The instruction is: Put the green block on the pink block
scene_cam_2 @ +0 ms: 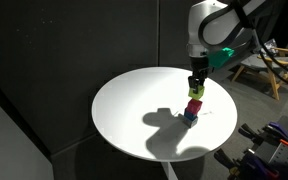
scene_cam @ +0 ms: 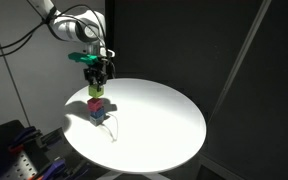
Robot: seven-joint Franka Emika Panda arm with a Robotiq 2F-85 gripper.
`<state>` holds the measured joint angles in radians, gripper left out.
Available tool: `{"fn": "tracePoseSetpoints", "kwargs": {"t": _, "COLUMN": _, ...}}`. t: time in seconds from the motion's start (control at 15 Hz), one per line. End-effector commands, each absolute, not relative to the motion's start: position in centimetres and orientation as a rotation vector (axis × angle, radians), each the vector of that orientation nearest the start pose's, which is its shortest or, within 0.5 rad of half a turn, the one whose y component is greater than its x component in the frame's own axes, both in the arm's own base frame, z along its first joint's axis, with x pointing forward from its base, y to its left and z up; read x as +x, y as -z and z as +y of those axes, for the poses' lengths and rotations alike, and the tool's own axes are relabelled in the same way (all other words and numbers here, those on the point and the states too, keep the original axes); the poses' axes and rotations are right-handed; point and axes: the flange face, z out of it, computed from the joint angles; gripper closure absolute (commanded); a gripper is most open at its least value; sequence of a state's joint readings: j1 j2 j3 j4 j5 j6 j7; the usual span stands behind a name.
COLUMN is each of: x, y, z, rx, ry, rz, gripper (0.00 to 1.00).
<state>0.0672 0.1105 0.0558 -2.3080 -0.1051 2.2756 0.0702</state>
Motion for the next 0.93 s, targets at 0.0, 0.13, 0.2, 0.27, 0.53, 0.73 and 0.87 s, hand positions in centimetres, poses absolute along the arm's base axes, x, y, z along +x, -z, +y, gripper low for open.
{"fn": "tracePoseSetpoints", "kwargs": {"t": 0.0, "x": 50.2, "y": -28.3, "z": 6.2, "rx": -3.218, "ry": -0.230, "rz": -0.239, "gripper": 0.72}}
{"fn": "tracePoseSetpoints", "kwargs": {"t": 0.13, "x": 50.2, "y": -28.0, "z": 6.3, "rx": -3.217, "ry": -0.236, "rz": -0.243, "gripper": 0.72}}
{"fn": "tracePoseSetpoints", "kwargs": {"t": 0.2, "x": 50.2, "y": -27.8, "z": 6.4, "rx": -3.217, "ry": -0.237, "rz": -0.246, "gripper": 0.72}}
{"fn": "tracePoseSetpoints", "kwargs": {"t": 0.27, "x": 50.2, "y": -27.7, "z": 6.4, "rx": -3.217, "ry": -0.237, "rz": -0.248, "gripper": 0.72}}
{"fn": "tracePoseSetpoints", "kwargs": {"t": 0.53, "x": 50.2, "y": -27.3, "z": 6.6, "rx": -3.215, "ry": -0.235, "rz": -0.258, "gripper": 0.72}}
{"fn": "tracePoseSetpoints", "kwargs": {"t": 0.73, "x": 50.2, "y": -27.1, "z": 6.6, "rx": -3.215, "ry": -0.227, "rz": -0.262, "gripper": 0.72}}
{"fn": "tracePoseSetpoints", "kwargs": {"t": 0.87, "x": 50.3, "y": -26.9, "z": 6.6, "rx": -3.215, "ry": -0.226, "rz": -0.263, "gripper": 0.72}}
